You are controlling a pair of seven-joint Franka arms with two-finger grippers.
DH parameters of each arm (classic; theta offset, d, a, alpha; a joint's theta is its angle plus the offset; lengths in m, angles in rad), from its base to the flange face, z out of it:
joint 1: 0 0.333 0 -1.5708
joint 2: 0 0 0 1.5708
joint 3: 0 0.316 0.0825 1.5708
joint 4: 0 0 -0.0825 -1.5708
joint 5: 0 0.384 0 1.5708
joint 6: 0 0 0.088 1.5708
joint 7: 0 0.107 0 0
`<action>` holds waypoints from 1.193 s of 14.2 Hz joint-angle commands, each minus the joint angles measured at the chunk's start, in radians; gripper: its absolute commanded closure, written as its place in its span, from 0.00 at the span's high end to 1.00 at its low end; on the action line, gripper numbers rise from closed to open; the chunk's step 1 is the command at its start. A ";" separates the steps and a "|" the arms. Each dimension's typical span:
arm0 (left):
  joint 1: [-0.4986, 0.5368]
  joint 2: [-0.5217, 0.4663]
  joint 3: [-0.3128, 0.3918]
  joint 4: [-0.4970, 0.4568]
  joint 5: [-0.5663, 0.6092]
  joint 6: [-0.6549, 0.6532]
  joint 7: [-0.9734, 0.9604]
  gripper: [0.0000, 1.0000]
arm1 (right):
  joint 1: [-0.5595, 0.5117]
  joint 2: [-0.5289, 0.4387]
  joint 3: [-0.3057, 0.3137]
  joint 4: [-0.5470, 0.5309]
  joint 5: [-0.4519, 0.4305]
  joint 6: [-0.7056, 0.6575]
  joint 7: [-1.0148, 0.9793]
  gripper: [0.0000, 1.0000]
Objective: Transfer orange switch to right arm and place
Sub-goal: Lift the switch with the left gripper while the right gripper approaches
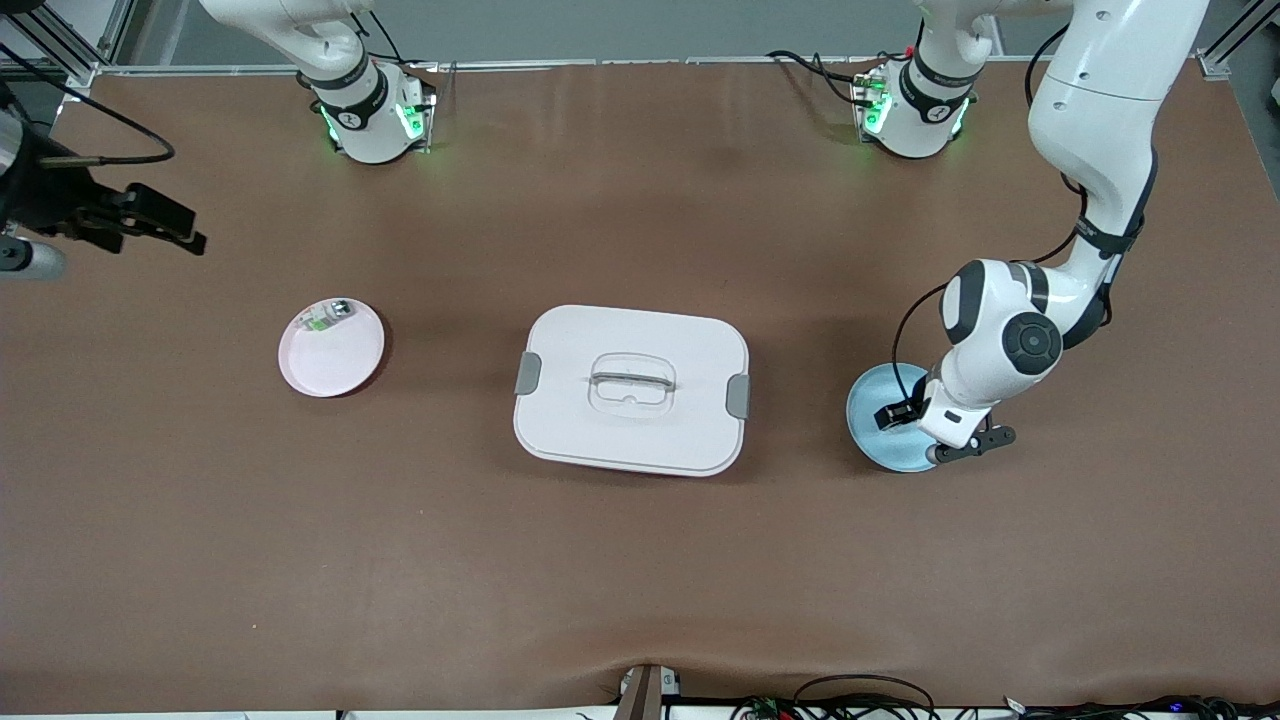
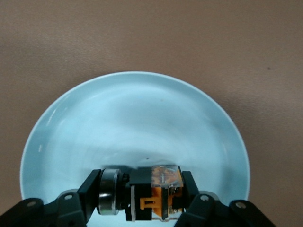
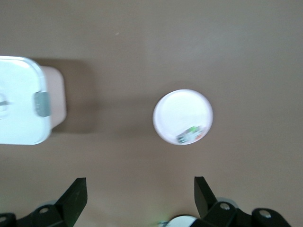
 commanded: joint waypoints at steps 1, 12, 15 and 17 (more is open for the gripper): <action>-0.022 -0.052 -0.003 0.001 -0.003 -0.033 -0.039 0.00 | 0.070 -0.010 -0.003 -0.032 0.042 0.013 0.052 1.00; -0.019 -0.230 -0.204 0.273 -0.006 -0.540 -0.230 0.00 | 0.293 -0.150 -0.004 -0.363 0.339 0.397 0.342 1.00; -0.017 -0.231 -0.250 0.368 -0.091 -0.649 -0.278 0.00 | 0.317 -0.194 0.006 -0.460 0.461 0.531 0.347 1.00; -0.019 -0.231 -0.273 0.429 -0.165 -0.718 -0.310 0.00 | 0.349 -0.191 0.014 -0.462 0.481 0.603 0.420 1.00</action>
